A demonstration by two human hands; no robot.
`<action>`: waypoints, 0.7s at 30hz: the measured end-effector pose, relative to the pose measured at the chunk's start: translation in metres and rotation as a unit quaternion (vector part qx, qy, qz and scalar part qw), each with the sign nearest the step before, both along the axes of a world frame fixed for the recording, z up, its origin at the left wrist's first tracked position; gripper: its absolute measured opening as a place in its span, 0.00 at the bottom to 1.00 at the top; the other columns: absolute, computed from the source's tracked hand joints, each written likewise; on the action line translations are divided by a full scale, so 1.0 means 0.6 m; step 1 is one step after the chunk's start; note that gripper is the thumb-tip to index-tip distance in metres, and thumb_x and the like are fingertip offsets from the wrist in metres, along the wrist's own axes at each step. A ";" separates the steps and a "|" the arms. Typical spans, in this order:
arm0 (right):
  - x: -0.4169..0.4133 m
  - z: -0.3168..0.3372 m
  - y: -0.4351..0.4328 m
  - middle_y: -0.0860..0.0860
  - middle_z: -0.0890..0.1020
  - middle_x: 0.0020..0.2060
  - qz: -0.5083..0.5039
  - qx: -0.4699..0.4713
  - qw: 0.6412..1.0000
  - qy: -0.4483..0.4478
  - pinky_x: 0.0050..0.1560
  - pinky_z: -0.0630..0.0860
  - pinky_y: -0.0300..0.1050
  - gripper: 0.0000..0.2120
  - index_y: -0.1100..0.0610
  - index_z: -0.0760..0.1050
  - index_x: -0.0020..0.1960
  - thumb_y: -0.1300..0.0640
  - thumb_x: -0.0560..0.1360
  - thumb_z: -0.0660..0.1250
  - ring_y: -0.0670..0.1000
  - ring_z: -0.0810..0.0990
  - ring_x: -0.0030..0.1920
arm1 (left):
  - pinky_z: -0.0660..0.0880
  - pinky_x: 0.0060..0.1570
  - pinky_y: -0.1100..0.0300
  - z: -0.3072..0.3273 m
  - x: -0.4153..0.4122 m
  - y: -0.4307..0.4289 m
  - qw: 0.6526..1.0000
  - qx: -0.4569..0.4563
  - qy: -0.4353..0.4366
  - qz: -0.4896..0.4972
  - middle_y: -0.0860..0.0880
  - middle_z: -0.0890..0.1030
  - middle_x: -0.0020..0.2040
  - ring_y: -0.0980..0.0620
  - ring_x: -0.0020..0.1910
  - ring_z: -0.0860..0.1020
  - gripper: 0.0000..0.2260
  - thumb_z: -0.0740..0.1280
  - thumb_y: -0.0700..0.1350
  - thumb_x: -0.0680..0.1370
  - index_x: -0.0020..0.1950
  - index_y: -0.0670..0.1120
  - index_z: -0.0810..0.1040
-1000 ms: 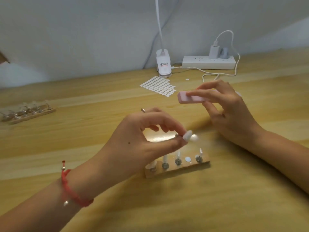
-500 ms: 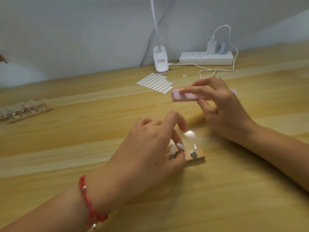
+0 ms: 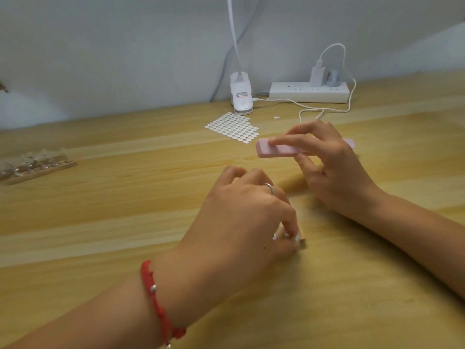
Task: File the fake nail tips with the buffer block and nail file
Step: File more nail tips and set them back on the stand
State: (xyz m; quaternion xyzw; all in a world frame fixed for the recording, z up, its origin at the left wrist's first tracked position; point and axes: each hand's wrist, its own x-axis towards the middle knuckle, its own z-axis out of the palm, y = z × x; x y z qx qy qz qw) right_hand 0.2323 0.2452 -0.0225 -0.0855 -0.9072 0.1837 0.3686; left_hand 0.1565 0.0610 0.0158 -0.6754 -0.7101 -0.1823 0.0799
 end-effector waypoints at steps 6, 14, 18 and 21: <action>0.006 0.015 -0.008 0.59 0.77 0.55 -0.001 0.019 0.998 0.060 0.59 0.69 0.32 0.20 0.60 0.78 0.63 0.76 0.76 0.63 0.49 0.74 0.57 | 0.67 0.59 0.60 0.005 -0.018 -0.016 0.963 0.150 -0.220 -0.052 0.62 0.83 0.40 0.62 0.39 0.81 0.05 0.75 0.54 0.69 0.38 0.55 0.81; 0.017 0.032 -0.068 0.52 0.75 0.58 0.102 0.065 0.991 0.063 0.61 0.66 0.30 0.20 0.48 0.74 0.64 0.66 0.77 0.60 0.44 0.73 0.61 | 0.75 0.48 0.55 -0.044 -0.099 -0.051 0.921 0.235 -0.305 0.053 0.57 0.83 0.44 0.55 0.44 0.81 0.05 0.72 0.50 0.72 0.46 0.52 0.85; 0.017 0.030 -0.088 0.52 0.75 0.58 0.124 0.078 0.989 0.031 0.60 0.67 0.31 0.27 0.46 0.75 0.64 0.72 0.74 0.63 0.44 0.74 0.61 | 0.75 0.47 0.56 -0.050 -0.104 -0.053 0.927 0.237 -0.291 0.018 0.55 0.81 0.46 0.52 0.47 0.80 0.09 0.66 0.48 0.76 0.49 0.48 0.84; 0.010 0.029 -0.086 0.53 0.76 0.56 0.116 0.077 0.990 0.026 0.60 0.68 0.31 0.28 0.46 0.76 0.62 0.73 0.72 0.64 0.43 0.74 0.61 | 0.73 0.47 0.46 -0.052 -0.104 -0.052 0.923 0.248 -0.293 0.015 0.56 0.80 0.46 0.52 0.48 0.79 0.07 0.66 0.50 0.75 0.48 0.52 0.84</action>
